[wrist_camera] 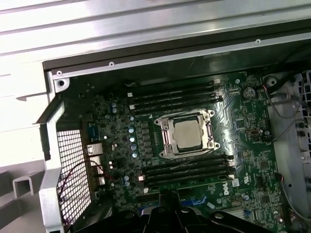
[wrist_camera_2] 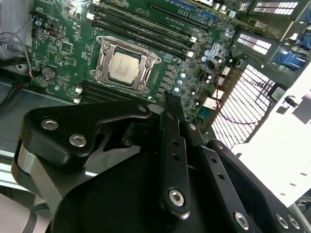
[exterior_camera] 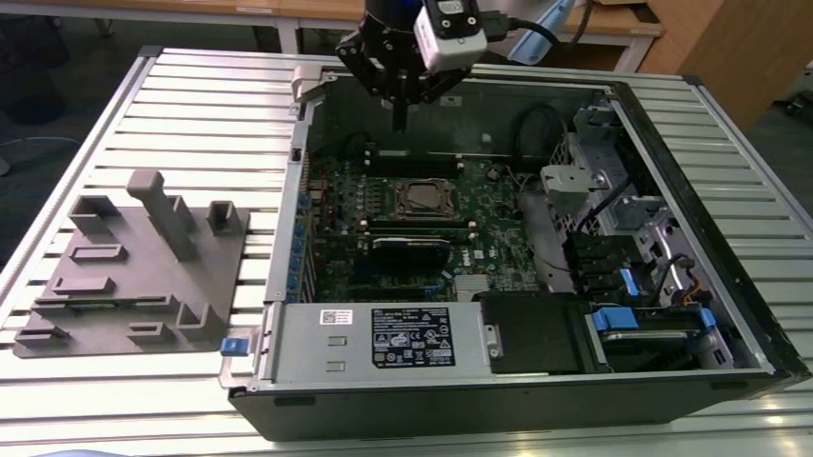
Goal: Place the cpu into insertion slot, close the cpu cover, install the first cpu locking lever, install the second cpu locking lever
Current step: 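Install the second cpu locking lever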
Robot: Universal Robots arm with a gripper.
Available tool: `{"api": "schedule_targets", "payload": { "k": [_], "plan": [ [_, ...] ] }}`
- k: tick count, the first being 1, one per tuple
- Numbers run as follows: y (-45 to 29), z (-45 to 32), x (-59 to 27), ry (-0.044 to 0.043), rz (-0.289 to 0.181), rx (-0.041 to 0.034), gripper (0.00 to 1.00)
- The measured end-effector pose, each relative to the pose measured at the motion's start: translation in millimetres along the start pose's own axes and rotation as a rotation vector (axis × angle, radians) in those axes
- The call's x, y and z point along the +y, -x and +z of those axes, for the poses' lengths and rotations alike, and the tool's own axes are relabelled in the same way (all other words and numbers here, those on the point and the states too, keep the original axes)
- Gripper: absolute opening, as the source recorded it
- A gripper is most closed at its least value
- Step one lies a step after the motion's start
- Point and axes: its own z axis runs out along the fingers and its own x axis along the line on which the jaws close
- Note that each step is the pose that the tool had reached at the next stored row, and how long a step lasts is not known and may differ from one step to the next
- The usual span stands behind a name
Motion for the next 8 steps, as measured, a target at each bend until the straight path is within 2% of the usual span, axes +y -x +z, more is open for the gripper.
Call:
{"api": "schedule_targets", "payload": {
  "k": [8],
  "plan": [
    [-0.1, 12.3, -0.3, -0.0008, 0.000, 0.0000, 0.11]
  ]
}}
